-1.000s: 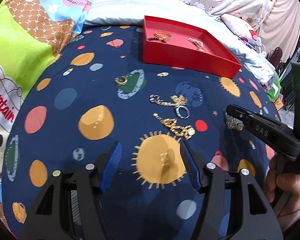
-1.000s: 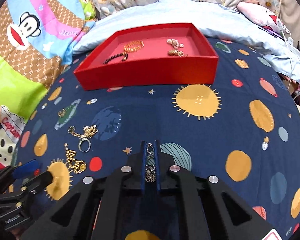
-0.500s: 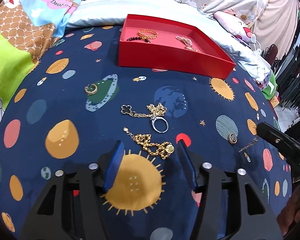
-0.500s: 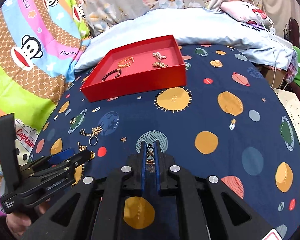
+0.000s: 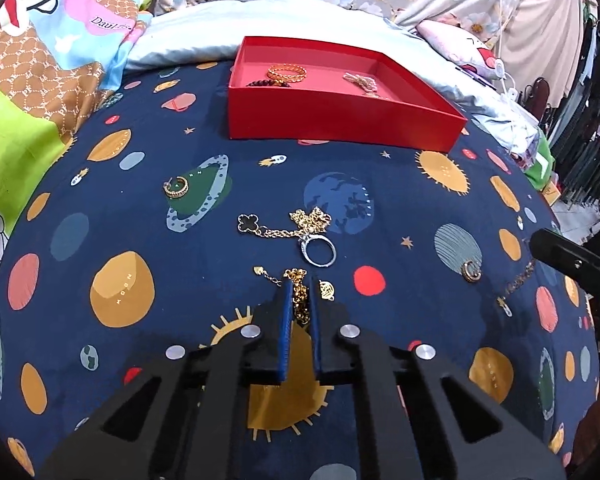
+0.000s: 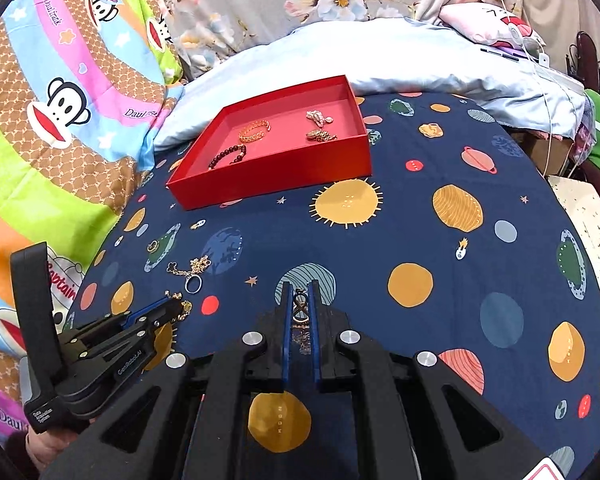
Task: Organize jewelry
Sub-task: 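Grasp the silver drop earring with the right tool while the left tool grasps the gold chain, then carry the earring and gold chain into the red box and release both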
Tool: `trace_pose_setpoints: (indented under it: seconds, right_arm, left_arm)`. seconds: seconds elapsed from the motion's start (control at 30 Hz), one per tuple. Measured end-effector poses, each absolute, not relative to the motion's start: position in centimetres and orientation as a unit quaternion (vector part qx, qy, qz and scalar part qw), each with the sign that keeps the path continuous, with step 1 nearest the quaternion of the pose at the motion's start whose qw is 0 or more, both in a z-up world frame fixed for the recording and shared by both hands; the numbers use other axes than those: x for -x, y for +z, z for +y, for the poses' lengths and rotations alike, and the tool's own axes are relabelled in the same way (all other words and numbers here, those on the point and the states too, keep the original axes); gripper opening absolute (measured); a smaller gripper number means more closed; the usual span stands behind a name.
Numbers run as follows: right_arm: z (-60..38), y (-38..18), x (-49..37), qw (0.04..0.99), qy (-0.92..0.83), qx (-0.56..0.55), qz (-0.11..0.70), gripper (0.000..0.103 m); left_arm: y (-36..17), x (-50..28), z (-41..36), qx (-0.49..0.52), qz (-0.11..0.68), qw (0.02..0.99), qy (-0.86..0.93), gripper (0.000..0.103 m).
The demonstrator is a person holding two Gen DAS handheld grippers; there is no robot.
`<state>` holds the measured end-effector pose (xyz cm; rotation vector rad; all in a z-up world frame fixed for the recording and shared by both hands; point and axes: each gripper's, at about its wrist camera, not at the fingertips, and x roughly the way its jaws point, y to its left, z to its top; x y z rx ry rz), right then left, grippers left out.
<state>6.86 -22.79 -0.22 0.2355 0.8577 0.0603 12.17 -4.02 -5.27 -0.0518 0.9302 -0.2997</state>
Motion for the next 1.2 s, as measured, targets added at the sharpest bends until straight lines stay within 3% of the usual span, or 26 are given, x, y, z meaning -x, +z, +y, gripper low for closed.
trace_pose_setpoints:
  seconds: [0.3,0.77,1.2]
  right_arm:
    - [-22.4,0.8,-6.5,0.906,0.037,-0.112,0.407,0.007]
    - [-20.8,4.9,-5.8,0.921,0.067,-0.102,0.370,0.007]
    - [-21.9,9.1,-11.3,0.933,0.091,-0.092,0.337,0.007]
  left_arm:
    - [-2.9,-10.7,-2.0,0.054,0.438,0.882,-0.163,0.007]
    - [5.5,-9.3,-0.2,0.072,0.370,0.905,-0.195,0.007]
    - [11.0,-14.7,-1.6,0.066,0.319,0.920,-0.219,0.007]
